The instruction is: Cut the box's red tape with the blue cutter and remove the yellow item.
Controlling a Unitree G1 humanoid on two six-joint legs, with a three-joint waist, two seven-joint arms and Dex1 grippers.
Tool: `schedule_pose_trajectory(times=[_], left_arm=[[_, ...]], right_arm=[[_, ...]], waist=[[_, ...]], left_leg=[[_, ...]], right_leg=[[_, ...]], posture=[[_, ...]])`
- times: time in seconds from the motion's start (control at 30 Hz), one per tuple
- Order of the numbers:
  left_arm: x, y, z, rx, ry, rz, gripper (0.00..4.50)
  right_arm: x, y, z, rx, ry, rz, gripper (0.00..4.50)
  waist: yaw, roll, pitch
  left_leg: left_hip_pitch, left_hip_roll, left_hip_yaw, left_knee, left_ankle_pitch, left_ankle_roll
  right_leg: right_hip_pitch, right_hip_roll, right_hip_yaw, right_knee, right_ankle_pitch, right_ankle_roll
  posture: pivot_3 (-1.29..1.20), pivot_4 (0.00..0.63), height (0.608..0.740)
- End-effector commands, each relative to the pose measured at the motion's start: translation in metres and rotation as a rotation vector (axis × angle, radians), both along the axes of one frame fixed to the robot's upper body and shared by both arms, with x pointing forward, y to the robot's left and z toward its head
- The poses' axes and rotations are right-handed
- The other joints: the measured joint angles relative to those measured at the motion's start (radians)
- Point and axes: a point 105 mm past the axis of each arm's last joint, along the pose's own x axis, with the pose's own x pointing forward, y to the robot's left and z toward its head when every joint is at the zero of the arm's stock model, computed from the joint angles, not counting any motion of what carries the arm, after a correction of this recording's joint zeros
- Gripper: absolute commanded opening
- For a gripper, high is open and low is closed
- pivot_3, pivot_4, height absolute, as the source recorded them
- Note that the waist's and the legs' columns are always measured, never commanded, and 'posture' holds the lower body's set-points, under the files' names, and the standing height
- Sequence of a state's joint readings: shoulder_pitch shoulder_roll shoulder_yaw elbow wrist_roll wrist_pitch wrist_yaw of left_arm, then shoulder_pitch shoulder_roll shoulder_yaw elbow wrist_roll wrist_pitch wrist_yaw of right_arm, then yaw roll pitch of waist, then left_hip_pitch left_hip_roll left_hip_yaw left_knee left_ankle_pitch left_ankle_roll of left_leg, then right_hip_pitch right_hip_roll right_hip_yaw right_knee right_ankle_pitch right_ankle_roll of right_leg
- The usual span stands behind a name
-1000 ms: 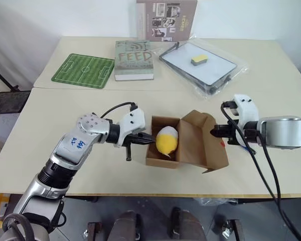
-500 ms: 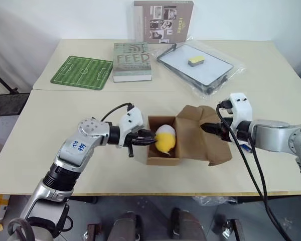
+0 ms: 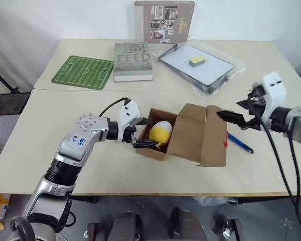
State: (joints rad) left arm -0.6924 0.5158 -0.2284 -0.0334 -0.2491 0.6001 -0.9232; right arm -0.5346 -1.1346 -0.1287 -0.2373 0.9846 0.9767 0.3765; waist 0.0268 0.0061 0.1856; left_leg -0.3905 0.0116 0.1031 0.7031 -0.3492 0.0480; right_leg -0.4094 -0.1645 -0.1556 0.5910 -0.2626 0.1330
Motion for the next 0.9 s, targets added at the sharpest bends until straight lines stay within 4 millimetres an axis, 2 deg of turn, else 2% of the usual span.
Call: schedule_pose_trajectory(times=[0.03, 0.23, 0.33, 0.47, 0.6, 0.9], left_arm=[[0.001, -0.008, 0.012, 0.012, -0.059, -0.028, 4.48], [0.002, -0.019, 0.014, 0.053, -0.085, -0.075, 4.48], [0.006, -0.028, 0.001, 0.137, -0.101, -0.108, 4.48], [0.015, -0.029, -0.016, 0.268, -0.137, -0.117, 4.48], [0.017, -0.035, -0.014, 0.267, -0.156, -0.139, 3.59], [0.013, -0.04, 0.005, 0.173, -0.143, -0.144, 0.91]], right_arm=[[-0.012, 0.008, 0.024, -0.057, -0.112, 0.108, 4.5], [-0.031, 0.024, 0.025, -0.127, -0.146, 0.269, 4.5], [-0.034, 0.031, 0.017, -0.157, -0.138, 0.303, 4.5], [-0.036, 0.035, 0.016, -0.167, -0.146, 0.312, 4.5], [-0.04, 0.04, 0.016, -0.166, -0.155, 0.327, 4.5], [-0.047, 0.04, 0.014, -0.161, -0.165, 0.352, 4.5]], waist=[[0.0, 0.0, 0.0], [0.001, 0.0, 0.0], [0.003, 0.0, 0.0], [0.002, 0.0, 0.0], [0.003, 0.0, 0.0], [0.012, 0.0, 0.0]], left_leg=[[0.0, 0.0, 0.0, 0.0, 0.0, 0.0], [0.0, -0.001, 0.0, -0.001, 0.0, 0.0], [0.0, -0.001, 0.0, -0.001, 0.0, 0.0], [0.0, -0.001, 0.001, -0.001, 0.0, 0.0], [0.0, -0.001, 0.0, -0.001, 0.0, 0.0], [0.0, -0.001, -0.001, 0.001, 0.0, 0.0]], right_leg=[[0.0, 0.0, 0.0, 0.0, 0.0, 0.0], [0.0, 0.0, 0.0, -0.001, 0.0, 0.0], [0.0, 0.0, 0.0, -0.001, 0.0, 0.0], [0.0, 0.0, -0.001, -0.001, 0.0, 0.0], [0.0, 0.0, 0.0, 0.0, 0.0, 0.0], [0.001, 0.0, 0.0, 0.0, 0.0, 0.0]], posture=[[0.0, 0.15, 0.74], [0.0, 0.15, 0.74], [0.0, 0.15, 0.74], [0.0, 0.15, 0.74], [0.0, 0.15, 0.74], [0.0, 0.15, 0.74]])
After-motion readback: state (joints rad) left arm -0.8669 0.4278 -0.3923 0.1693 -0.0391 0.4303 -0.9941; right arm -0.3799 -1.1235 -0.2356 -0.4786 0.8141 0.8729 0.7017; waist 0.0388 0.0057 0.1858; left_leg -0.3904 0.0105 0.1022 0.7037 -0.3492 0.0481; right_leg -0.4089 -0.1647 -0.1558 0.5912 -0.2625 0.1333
